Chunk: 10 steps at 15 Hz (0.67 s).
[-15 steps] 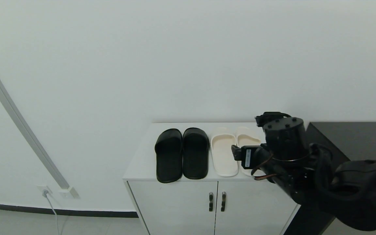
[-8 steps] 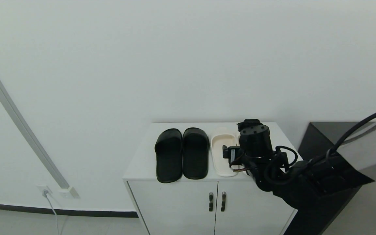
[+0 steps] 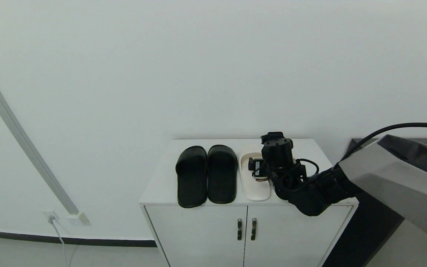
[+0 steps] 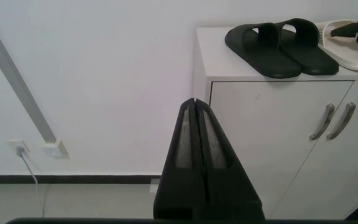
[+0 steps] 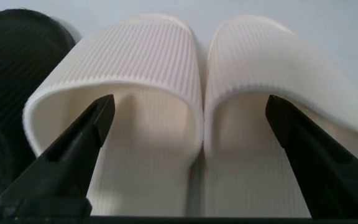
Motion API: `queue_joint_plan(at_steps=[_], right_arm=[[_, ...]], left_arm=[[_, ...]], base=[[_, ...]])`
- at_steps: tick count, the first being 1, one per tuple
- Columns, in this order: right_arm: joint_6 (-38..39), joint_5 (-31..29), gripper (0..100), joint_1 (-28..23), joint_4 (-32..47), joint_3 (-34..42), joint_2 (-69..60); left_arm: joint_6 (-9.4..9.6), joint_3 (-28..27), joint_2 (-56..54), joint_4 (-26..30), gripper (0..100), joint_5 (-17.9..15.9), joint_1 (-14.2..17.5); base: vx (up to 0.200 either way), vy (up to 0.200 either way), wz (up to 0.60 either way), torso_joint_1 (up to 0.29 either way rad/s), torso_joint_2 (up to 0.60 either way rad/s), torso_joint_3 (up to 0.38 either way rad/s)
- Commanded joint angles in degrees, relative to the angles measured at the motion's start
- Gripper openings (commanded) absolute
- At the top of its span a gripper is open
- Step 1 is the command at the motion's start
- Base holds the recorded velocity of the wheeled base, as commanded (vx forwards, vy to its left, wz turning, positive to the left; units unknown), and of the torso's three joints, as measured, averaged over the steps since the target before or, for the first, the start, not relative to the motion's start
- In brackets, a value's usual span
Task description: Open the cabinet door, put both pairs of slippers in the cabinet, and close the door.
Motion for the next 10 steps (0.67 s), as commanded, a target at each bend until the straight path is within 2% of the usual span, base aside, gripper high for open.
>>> queue_joint_plan(at_steps=[1,3,4,10], right_arm=[[-1.02,0.19,100,-0.8,-0.01,-2.92,2.62],[-1.11,0.54,100,-1.15,0.08,-3.97,3.15],[-1.38,0.54,0,-1.41,-0.01,-4.06,3.42],[-1.81,1.33,0,-2.03,-0.44,-2.92,1.75]], left_arm=[[-0.07,0.0,0.05,-0.01,0,0.03,0.0],[-0.07,0.0,0.05,-0.01,0,0.03,0.0],[-0.07,0.0,0.05,-0.01,0,0.03,0.0],[-0.07,0.0,0.05,-0.01,0,0.03,0.0]], base=[[0.0,0.0,0.0,0.0,0.0,0.0],[0.0,0.0,0.0,0.0,0.0,0.0],[0.0,0.0,0.0,0.0,0.0,0.0],[0.0,0.0,0.0,0.0,0.0,0.0]])
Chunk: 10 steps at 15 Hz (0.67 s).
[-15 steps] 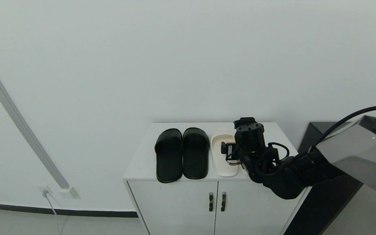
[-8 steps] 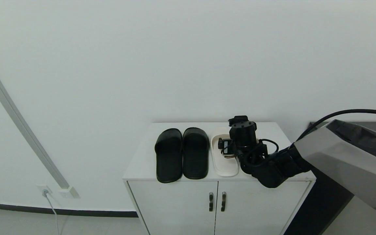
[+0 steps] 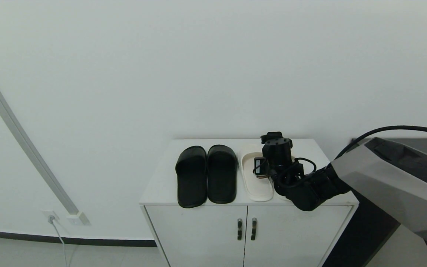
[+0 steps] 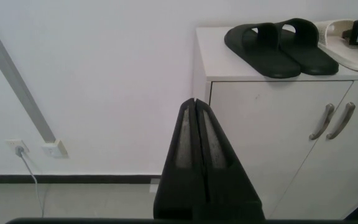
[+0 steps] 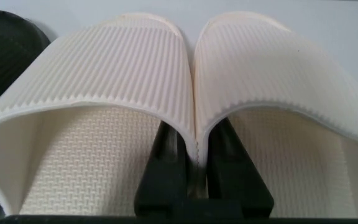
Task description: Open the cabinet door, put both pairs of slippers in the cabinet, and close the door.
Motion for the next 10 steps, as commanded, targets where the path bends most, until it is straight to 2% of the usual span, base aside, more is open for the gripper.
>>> queue_joint_plan(at_steps=[1,6,8,10], right_arm=[[-0.14,-0.07,0,0.17,-0.05,2.62,-3.76],[-4.53,3.01,0,2.63,-2.42,17.39,-21.43],[-4.62,7.05,0,4.04,-2.24,23.36,-28.46],[-5.58,13.99,0,5.97,-2.07,31.98,-36.9]], left_arm=[[-0.01,0.0,0.05,-0.01,0,0.02,0.0],[-0.01,0.0,0.05,-0.01,0,0.02,0.0],[-0.01,0.0,0.05,-0.01,0,0.02,0.0],[-0.01,0.0,0.05,-0.01,0,0.02,0.0]], base=[[0.0,0.0,0.0,0.0,0.0,0.0],[0.0,0.0,0.0,0.0,0.0,0.0],[0.0,0.0,0.0,0.0,0.0,0.0],[0.0,0.0,0.0,0.0,0.0,0.0]])
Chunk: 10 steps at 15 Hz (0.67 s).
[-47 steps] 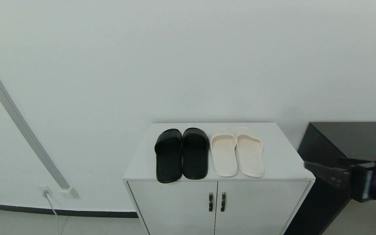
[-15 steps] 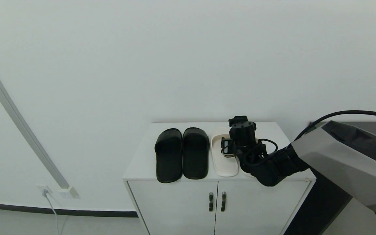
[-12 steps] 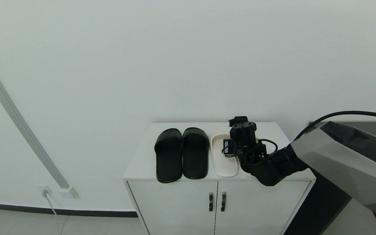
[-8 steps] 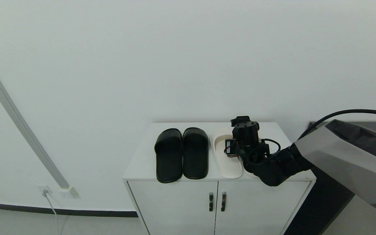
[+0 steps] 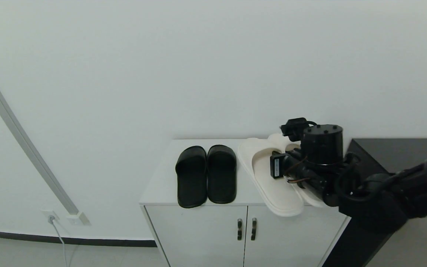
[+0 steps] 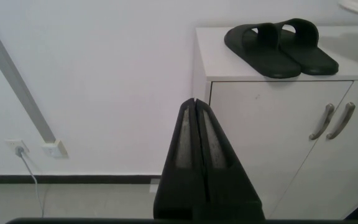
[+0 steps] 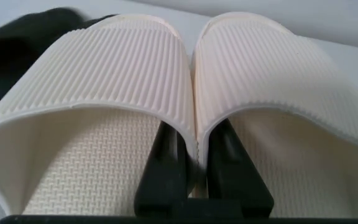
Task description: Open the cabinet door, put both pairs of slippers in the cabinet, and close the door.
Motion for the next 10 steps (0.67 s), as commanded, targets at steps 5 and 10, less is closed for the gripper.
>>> queue_joint_plan(at_steps=[5,10], right_arm=[[-0.82,17.48,0,4.62,5.64,17.05,-24.78],[-0.38,19.24,0,5.06,9.86,17.4,-27.15]], left_arm=[[0.08,0.0,0.05,-0.01,0,0.03,0.0],[-0.01,0.0,0.05,-0.01,0,0.03,0.0]], base=[[0.0,0.0,0.0,0.0,0.0,0.0],[0.0,0.0,0.0,0.0,0.0,0.0]])
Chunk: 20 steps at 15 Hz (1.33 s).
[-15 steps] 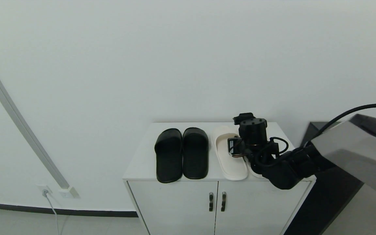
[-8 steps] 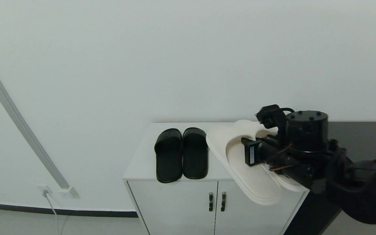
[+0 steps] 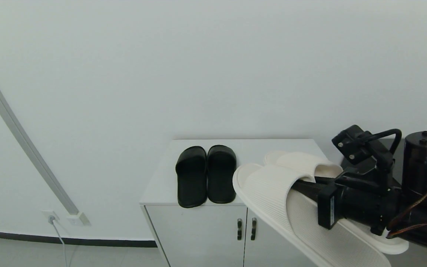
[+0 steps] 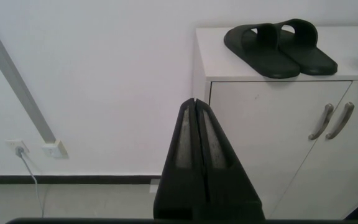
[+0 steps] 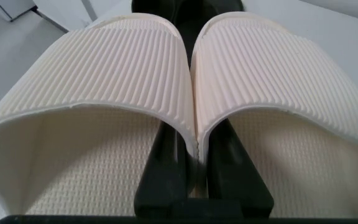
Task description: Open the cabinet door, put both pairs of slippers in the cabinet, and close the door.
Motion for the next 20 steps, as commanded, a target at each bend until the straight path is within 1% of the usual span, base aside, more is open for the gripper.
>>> queue_joint_plan(at_steps=[1,7,12,13,14,15,20], right_arm=[[0.1,-0.02,0,0.11,-0.09,0.69,-1.35],[0.01,-0.11,0,2.04,0.17,1.13,-1.35],[-0.08,0.07,0,2.57,0.09,2.45,-1.35],[-0.08,0.33,0,2.57,-0.18,2.89,-1.35],[0.01,2.88,0,2.48,-0.44,3.68,-1.7],[-0.16,4.2,0,2.04,-0.18,3.85,-1.7],[-0.43,4.2,0,1.78,-0.09,4.12,-1.35]], left_arm=[[-0.01,0.0,0.05,-0.01,0,0.03,0.0],[-0.01,0.0,0.05,-0.01,0,0.03,0.0],[-0.01,0.0,0.05,-0.01,0,0.03,0.0],[-0.01,0.0,0.05,-0.01,0,0.03,0.0],[-0.01,0.0,0.05,-0.01,0,0.03,0.0],[-0.01,0.0,0.05,-0.01,0,0.03,0.0],[-0.01,0.0,0.05,-0.01,0,0.03,0.0]], base=[[0.0,0.0,0.0,0.0,0.0,0.0],[-0.2,0.0,0.0,0.003,0.0,0.003],[-0.2,0.0,0.0,-0.001,0.0,0.002],[0.0,0.0,0.0,0.0,0.0,0.0],[0.0,0.0,0.0,0.0,0.0,0.0],[0.0,0.0,0.0,0.0,0.0,0.0],[0.0,0.0,0.0,0.0,0.0,0.0]])
